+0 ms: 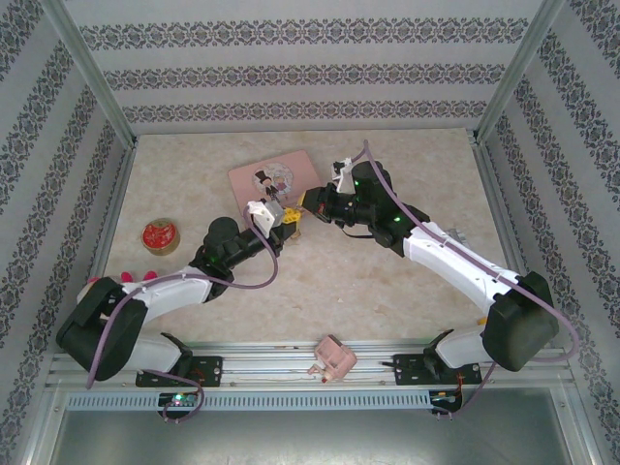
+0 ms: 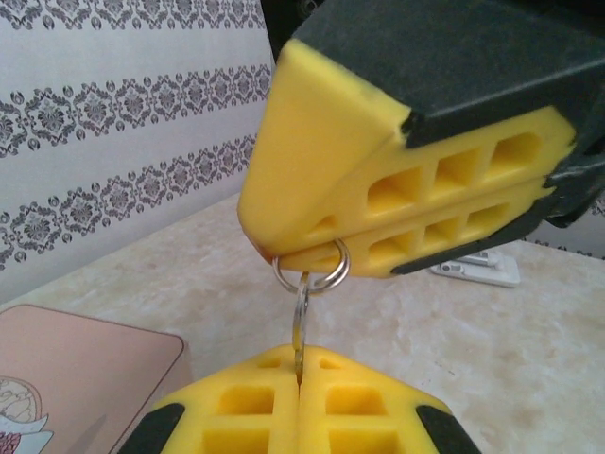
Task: Unlock the padlock with the key
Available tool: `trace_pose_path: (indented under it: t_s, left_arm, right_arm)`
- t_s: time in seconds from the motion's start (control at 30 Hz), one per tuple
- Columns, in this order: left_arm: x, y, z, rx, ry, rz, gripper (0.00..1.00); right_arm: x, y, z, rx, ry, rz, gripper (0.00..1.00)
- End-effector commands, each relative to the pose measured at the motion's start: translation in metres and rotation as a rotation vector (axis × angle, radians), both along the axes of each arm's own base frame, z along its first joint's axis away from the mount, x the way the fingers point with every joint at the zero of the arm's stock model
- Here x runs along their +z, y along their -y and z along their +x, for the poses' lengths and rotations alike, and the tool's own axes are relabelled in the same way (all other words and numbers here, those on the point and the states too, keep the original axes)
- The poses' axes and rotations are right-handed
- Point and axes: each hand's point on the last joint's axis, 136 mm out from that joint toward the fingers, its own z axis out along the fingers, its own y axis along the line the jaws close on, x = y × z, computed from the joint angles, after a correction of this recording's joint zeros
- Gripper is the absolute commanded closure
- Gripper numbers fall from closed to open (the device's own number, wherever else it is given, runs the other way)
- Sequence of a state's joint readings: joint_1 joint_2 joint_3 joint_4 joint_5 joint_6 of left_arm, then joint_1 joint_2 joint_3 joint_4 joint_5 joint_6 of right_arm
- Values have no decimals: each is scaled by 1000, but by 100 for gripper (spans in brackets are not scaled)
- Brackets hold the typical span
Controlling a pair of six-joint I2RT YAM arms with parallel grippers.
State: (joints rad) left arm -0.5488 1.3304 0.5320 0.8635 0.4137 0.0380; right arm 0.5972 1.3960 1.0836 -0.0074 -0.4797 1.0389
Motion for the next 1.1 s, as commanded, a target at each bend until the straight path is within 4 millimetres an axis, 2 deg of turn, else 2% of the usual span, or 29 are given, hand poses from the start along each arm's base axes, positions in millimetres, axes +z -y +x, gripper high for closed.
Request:
trace_pose_path:
  t_s: [0.0,0.1,0.2,0.3,0.37,0.5,0.67,0.87,1.07]
  left_arm:
    - [-3,0,-8,-14,-44,103,100]
    - [-5,-4,-16,-33,-71,183,100]
    - [-5,-6,-27,-67,-100,248,100]
    - [-6,-4,-43,-150,-144,322,100]
    - [-8,-1,-58,-239,-192,381,100]
    - [-7,1,-82,-392,-291,474,100]
    - [1,-1,-97,-482,-351,543,100]
    - [3,-3,-100,-490,-349,556,100]
    - [5,-1,-101,-496,-349,539,100]
  right_arm:
    - [14,11,0,-3,76,-14,84]
    - [22,14,-5,22,127,-37,75]
    - [34,19,-11,40,200,-67,69]
    - [46,25,-20,74,293,-121,68]
    - [52,30,-28,107,363,-193,71]
    - [50,35,-42,169,483,-339,72]
    - [43,22,-69,340,550,-334,72]
    - [32,10,-88,474,556,-267,74]
    - [23,-2,-97,565,525,-204,74]
